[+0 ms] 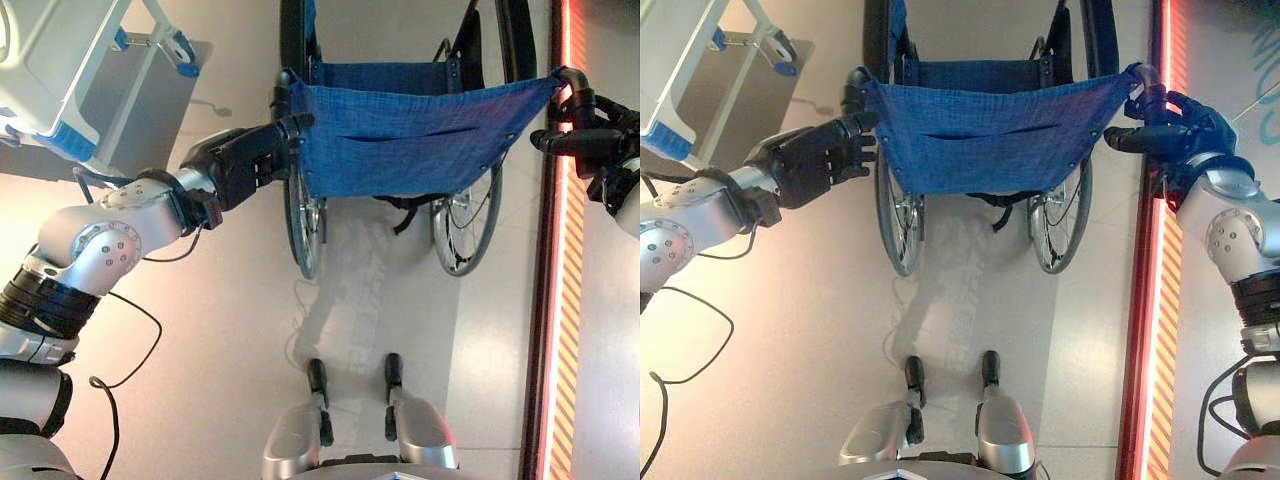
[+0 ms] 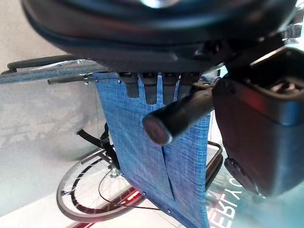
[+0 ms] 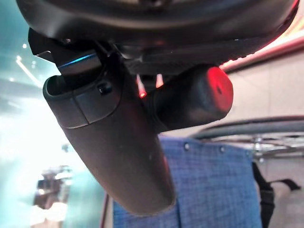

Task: Push the wheelchair next to the bed

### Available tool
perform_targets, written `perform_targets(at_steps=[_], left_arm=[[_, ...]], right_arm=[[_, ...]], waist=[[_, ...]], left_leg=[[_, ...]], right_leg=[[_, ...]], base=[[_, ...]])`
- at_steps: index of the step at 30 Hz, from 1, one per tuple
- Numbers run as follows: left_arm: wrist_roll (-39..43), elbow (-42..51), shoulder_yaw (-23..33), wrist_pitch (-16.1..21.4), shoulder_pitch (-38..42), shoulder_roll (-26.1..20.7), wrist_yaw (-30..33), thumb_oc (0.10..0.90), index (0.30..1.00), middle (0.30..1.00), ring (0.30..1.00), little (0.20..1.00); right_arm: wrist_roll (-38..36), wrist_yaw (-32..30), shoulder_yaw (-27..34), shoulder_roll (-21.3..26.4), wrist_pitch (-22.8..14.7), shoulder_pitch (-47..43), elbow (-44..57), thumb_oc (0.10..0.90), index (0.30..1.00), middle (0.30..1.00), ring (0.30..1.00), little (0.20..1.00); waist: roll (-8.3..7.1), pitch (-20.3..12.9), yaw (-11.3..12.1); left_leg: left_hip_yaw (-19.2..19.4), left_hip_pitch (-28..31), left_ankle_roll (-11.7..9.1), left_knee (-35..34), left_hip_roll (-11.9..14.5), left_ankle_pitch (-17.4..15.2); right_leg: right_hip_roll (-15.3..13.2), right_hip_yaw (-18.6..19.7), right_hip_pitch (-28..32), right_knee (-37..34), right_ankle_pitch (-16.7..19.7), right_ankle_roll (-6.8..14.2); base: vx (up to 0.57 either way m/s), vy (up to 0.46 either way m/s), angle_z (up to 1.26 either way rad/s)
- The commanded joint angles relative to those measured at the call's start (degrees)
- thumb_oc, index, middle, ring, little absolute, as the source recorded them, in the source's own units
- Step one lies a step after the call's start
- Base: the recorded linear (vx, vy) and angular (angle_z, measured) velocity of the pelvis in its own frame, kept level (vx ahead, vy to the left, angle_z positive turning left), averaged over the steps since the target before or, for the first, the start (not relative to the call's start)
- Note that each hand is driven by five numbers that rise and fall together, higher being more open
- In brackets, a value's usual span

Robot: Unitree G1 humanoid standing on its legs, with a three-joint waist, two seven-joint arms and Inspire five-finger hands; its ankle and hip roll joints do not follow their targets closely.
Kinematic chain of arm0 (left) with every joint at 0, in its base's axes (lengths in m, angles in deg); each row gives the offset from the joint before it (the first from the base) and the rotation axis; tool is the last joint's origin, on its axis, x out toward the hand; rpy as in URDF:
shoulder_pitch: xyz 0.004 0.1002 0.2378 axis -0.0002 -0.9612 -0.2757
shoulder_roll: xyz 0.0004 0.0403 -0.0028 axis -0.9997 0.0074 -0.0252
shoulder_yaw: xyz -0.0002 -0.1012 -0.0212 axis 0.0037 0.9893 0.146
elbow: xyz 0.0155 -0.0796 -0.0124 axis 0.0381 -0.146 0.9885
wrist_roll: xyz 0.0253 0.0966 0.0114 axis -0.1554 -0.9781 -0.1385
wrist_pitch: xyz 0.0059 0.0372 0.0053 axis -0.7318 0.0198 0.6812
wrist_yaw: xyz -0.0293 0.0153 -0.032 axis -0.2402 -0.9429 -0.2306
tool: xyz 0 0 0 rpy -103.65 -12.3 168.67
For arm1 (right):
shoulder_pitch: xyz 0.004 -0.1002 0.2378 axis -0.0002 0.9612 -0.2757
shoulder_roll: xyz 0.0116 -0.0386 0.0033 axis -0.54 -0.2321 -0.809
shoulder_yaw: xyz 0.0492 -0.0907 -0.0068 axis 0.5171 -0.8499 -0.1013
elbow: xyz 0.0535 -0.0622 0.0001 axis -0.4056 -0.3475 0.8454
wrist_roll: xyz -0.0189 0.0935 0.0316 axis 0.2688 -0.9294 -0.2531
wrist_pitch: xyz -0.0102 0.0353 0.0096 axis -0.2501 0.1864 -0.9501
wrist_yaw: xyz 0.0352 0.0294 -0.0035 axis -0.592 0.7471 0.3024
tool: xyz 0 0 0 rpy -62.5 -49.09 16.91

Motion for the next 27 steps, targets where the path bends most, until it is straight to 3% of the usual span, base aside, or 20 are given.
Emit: perform_targets(at_steps=[1,20,27], left_arm=[[0.14,-1.89,1.13,5.35,8.25,-2.18,-3.66,0.400,0.300,0.300,0.300,0.300],[0.49,-3.36,0.12,7.38,9.45,-0.18,-2.42,0.400,0.300,0.300,0.300,0.300],[1.11,-3.11,1.82,7.12,7.37,-0.41,-1.91,0.400,0.300,0.300,0.300,0.300]], right_arm=[[4.23,3.18,-3.14,4.79,-3.08,-7.53,0.17,0.400,0.300,0.300,0.300,0.300],[5.98,2.37,-4.64,1.84,-2.24,-7.91,0.08,0.400,0.300,0.300,0.300,0.300],[5.63,2.50,-2.95,2.28,-0.48,-5.83,2.63,0.400,0.300,0.300,0.300,0.300]], waist=[[-1.21,-5.92,1.02],[-1.38,-5.98,1.12],[-2.55,-6.43,1.37]], left_leg=[[0.25,-2.98,-2.25,2.09,0.06,-0.43],[-0.28,-2.57,-2.09,2.39,0.65,-0.33],[-1.16,-2.61,-2.97,6.25,3.60,-0.74]], right_leg=[[-0.67,-0.40,-3.49,3.46,0.88,0.02],[1.12,-0.35,-3.20,5.20,-0.89,-1.16],[4.08,-1.72,-2.57,8.99,-4.13,-3.11]], base=[[0.00,0.000,0.00],[0.01,-0.027,0.00],[0.06,-0.177,0.02]])
